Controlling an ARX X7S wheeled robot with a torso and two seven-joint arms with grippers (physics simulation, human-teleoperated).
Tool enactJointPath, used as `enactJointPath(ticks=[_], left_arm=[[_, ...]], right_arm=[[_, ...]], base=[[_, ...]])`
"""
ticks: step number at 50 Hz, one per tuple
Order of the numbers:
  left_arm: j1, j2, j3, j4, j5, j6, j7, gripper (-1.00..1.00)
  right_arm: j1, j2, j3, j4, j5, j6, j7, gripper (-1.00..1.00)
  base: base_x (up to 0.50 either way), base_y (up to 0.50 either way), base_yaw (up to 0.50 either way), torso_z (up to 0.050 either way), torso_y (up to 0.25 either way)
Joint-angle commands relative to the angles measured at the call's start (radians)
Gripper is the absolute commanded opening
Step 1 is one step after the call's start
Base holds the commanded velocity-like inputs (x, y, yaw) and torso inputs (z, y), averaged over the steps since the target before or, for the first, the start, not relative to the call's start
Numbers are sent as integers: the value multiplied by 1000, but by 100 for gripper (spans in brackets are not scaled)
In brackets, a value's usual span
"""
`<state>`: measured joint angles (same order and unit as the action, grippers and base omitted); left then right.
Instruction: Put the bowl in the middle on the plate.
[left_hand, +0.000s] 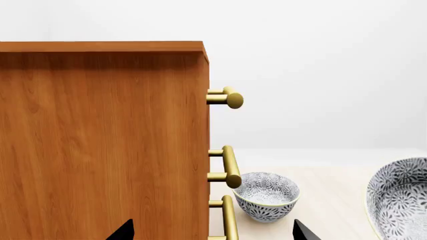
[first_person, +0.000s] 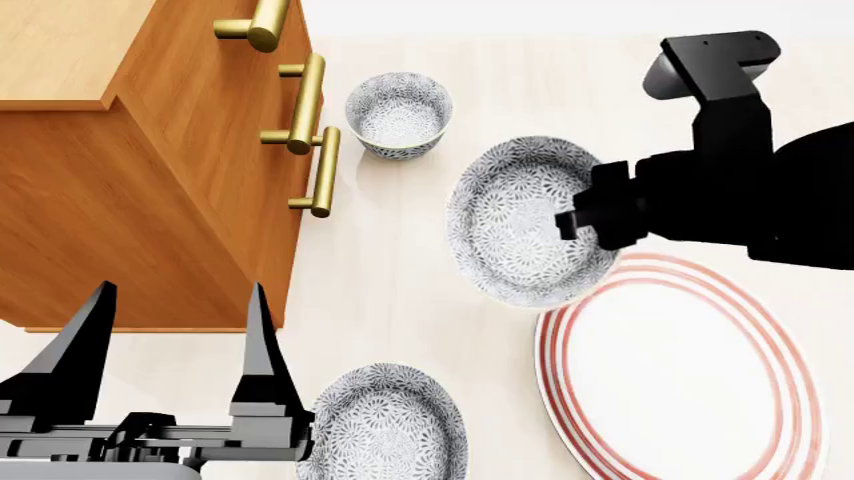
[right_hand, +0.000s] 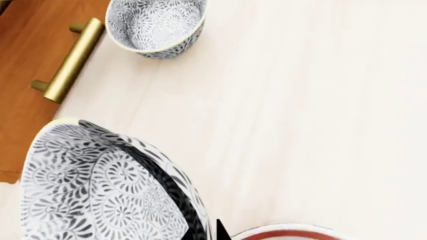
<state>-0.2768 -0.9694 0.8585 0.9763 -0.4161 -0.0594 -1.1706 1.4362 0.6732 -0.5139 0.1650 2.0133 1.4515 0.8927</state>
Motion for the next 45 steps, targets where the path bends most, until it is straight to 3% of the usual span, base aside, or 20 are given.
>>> enactJointPath(ticks=[1, 45], left_arm=[[0, -1, 2, 0, 2, 0, -2, 100], [-4, 6, 10, -9, 5, -5, -1, 100]], right_arm=[[-35, 102, 0, -81, 158, -53, 97, -100], [-208, 439, 119, -323, 374, -200, 121, -100]], base=[[0, 0, 0, 0, 0], [0, 0, 0, 0, 0]])
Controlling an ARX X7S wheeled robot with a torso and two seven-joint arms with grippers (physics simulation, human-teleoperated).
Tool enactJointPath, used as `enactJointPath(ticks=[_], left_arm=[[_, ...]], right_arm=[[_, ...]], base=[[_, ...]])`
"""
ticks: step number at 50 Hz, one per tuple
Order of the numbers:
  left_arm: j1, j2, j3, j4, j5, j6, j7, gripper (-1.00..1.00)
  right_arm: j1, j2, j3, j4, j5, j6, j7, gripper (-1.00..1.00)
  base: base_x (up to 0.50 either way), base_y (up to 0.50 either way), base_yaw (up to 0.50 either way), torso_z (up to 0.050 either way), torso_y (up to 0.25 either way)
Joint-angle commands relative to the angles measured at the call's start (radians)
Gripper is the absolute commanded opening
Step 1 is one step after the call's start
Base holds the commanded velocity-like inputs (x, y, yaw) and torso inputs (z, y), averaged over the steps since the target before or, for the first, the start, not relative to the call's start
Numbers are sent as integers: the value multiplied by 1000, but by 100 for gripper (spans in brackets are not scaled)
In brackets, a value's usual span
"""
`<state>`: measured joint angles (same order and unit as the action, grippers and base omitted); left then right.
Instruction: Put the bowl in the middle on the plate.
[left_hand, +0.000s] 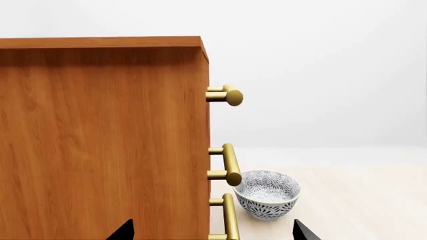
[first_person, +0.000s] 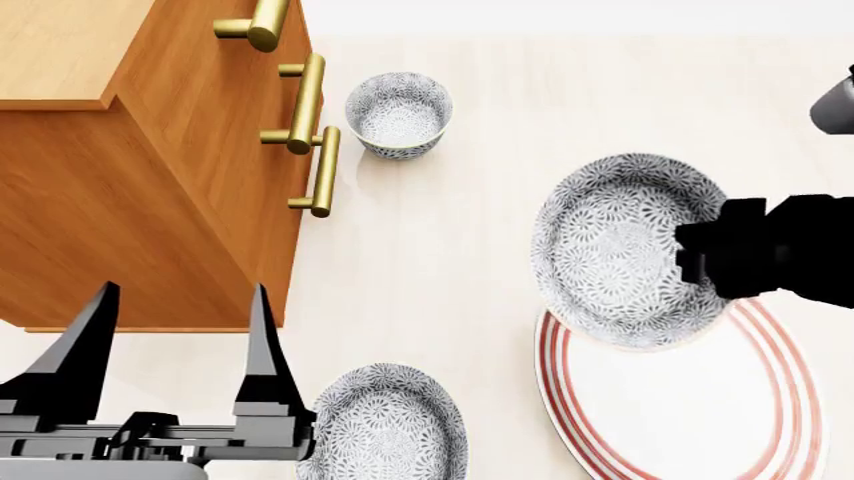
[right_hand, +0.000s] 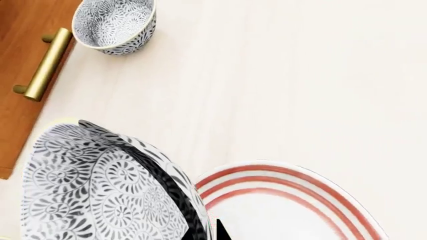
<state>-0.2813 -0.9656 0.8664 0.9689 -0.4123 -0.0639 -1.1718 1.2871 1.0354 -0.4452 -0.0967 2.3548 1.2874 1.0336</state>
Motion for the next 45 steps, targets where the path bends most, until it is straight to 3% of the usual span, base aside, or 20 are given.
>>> enactJointPath(ticks=[1, 16, 25, 34, 45], left_arm=[[0, 2, 3, -1, 2, -3, 0, 100], [-1, 2, 3, -2, -1, -1, -1, 100], [0, 1, 3, -1, 1, 1, -1, 100], [-2, 5, 5, -5, -2, -2, 1, 100], [-1, 7, 8, -8, 2, -1, 2, 100]], right_arm=[[-70, 87, 57, -69, 36, -41, -23, -100], [-315, 237, 245, -162, 9, -143, -148, -100], [-575, 315, 453, -196, -39, -208, -240, -100], [-822, 269, 731, -187, -59, -163, -225, -100], [-969, 185, 941, -165, -69, -73, -178, -100]], base=[[0, 0, 0, 0, 0], [0, 0, 0, 0, 0], [0, 0, 0, 0, 2], [0, 0, 0, 0, 0], [0, 0, 0, 0, 0]])
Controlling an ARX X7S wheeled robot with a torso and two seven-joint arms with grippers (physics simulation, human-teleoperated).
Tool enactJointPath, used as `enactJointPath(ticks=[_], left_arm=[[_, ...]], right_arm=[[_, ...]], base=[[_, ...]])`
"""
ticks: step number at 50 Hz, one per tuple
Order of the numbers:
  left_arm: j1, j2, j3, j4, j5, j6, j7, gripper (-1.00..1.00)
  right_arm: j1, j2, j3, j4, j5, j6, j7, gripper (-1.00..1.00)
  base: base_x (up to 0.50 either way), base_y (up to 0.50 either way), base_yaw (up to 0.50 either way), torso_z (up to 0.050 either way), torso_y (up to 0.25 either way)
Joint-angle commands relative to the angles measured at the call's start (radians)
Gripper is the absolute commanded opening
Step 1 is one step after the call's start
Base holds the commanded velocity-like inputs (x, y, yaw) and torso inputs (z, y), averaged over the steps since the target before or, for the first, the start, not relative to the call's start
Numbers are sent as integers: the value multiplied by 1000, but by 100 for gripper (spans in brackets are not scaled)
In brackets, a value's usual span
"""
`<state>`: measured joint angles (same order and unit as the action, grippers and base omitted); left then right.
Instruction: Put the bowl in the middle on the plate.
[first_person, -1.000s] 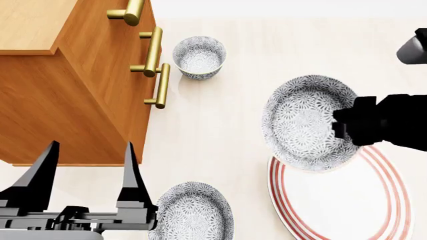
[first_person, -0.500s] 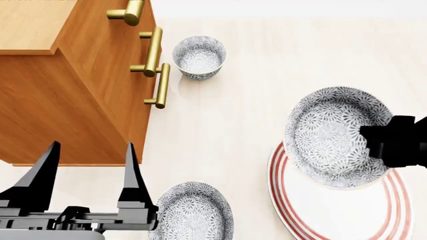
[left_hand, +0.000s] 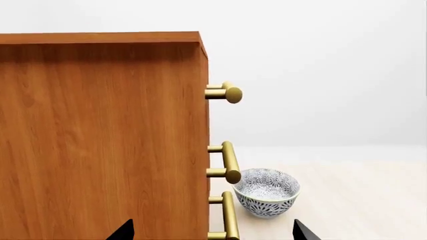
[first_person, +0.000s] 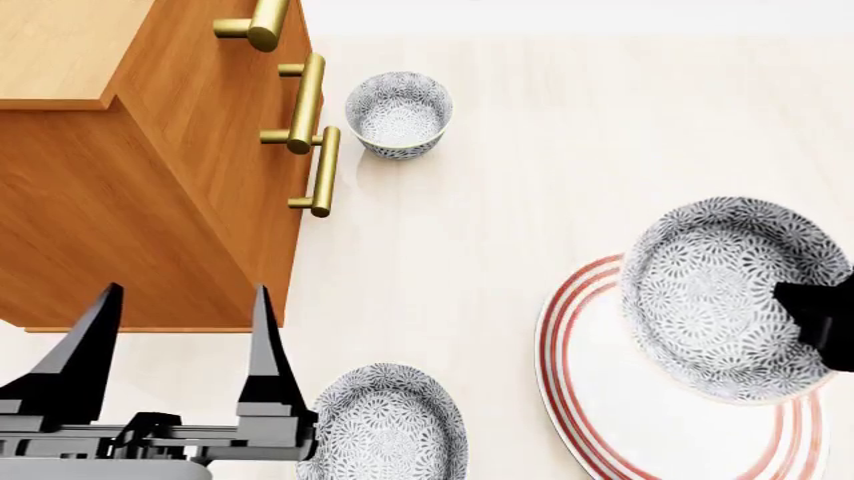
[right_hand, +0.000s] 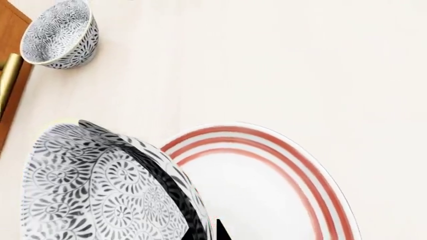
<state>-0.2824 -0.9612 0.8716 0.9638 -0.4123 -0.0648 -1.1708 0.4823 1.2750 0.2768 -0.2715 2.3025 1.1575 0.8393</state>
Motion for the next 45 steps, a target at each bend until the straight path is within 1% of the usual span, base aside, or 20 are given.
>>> enactJointPath(ticks=[1, 15, 36, 45], left_arm=[[1, 3, 3, -3, 2, 0, 1, 100], [-3, 8, 5, -5, 0, -7, 3, 100], [-4, 15, 10, -11, 4, -10, 9, 100], [-6, 18, 12, -10, 3, -15, 9, 100]], right_arm=[[-170, -59, 226, 10, -19, 60, 17, -100], [-229, -154, 288, 7, -79, 102, 7, -100], [-226, -261, 261, 34, -250, 134, -82, -100], [-257, -287, 290, 39, -292, 147, -111, -100]], base=[[0, 0, 0, 0, 0], [0, 0, 0, 0, 0], [0, 0, 0, 0, 0], [0, 0, 0, 0, 0]])
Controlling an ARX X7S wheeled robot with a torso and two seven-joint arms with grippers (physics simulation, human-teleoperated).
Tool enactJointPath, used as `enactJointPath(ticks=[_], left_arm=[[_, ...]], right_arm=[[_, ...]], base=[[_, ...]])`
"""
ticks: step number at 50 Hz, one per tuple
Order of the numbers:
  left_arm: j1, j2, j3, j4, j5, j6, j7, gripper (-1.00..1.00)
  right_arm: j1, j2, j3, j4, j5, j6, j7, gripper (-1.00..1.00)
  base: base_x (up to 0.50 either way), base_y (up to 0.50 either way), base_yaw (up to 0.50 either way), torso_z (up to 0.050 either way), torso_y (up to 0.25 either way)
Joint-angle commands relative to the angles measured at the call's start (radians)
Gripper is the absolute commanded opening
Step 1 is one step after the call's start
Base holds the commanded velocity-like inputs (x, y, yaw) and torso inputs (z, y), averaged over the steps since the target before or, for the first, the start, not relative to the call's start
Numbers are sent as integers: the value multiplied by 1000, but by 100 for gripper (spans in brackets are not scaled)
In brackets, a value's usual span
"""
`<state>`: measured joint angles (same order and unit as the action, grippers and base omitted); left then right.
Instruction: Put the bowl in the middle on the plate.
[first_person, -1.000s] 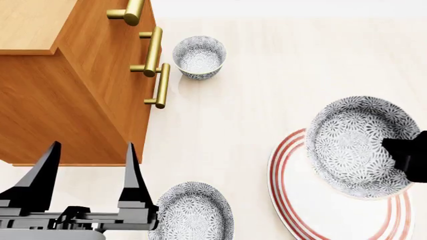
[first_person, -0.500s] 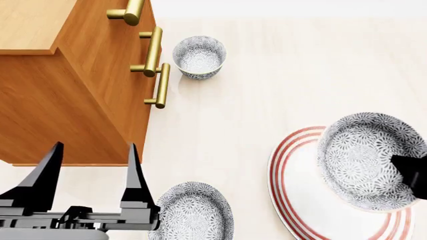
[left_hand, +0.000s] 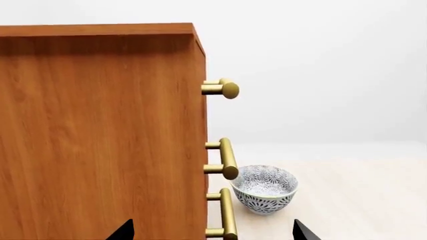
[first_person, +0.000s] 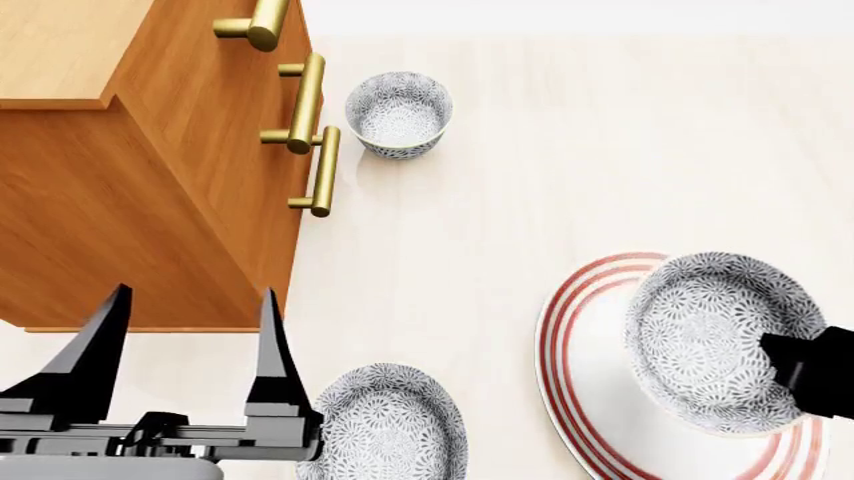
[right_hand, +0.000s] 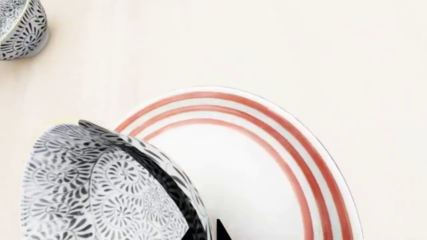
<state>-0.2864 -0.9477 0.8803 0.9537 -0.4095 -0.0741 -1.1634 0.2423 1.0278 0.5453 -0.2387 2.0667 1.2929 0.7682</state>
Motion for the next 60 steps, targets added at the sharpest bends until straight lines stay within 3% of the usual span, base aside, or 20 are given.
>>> enactJointPath(ticks=[1, 32, 33, 53, 60], left_arm=[[-2, 4, 3, 1, 1, -7, 2, 100], [0, 5, 5, -2, 4, -5, 5, 100], [-1, 5, 4, -1, 2, -6, 5, 100], [-2, 11, 10, -2, 5, -9, 12, 100], [-1, 9, 7, -3, 6, -8, 8, 100]], right_arm=[[-17, -44, 21, 6, -62, 13, -45, -100], [-41, -79, -4, 7, -119, 6, -85, -100], [-40, -72, -12, 8, -129, 14, -92, 100], [-58, -66, 9, 7, -135, 0, -101, 100], [6, -114, 116, -143, -261, -56, -162, 100]], base=[[0, 0, 0, 0, 0], [0, 0, 0, 0, 0], [0, 0, 0, 0, 0], [0, 0, 0, 0, 0], [0, 0, 0, 0, 0]])
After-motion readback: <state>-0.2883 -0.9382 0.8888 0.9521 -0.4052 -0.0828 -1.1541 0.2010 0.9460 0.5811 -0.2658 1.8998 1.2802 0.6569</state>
